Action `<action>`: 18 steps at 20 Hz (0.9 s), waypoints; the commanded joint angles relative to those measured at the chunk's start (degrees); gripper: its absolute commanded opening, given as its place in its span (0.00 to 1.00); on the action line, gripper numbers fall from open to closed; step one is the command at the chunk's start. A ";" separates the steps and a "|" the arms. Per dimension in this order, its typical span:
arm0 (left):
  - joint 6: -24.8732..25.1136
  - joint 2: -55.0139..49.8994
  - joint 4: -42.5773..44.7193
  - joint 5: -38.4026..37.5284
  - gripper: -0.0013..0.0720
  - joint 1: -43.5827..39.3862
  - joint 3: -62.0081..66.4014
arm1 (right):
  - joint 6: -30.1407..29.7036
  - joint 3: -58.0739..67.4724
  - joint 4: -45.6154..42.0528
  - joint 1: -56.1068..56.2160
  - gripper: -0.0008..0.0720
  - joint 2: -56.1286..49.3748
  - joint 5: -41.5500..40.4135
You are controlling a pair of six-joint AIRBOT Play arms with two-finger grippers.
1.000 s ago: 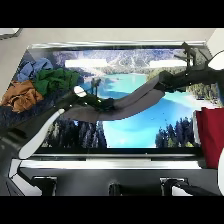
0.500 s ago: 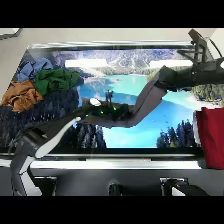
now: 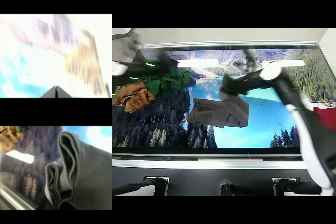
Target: Fold the shirts.
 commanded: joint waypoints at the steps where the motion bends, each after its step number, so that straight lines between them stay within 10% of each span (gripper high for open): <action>1: -0.15 12.35 2.60 -3.58 0.06 12.87 -0.02 | 0.02 0.02 8.83 7.58 0.07 -10.64 -12.26; 6: 0.92 21.97 5.16 -8.81 0.06 17.18 -0.02 | 2.82 0.02 12.94 11.98 0.17 -18.62 -17.11; 8: 0.90 22.93 6.01 -9.07 0.06 17.09 -0.04 | 2.36 0.02 13.14 11.56 0.96 -18.12 -16.65; 15: 2.25 22.47 9.66 -8.85 0.06 17.11 -0.83 | 6.40 -0.02 -22.40 -8.66 0.92 -4.07 17.00; 18: 2.40 22.47 9.60 -8.98 0.06 16.98 -1.88 | 6.45 -7.80 -17.27 -18.78 0.81 -5.01 20.35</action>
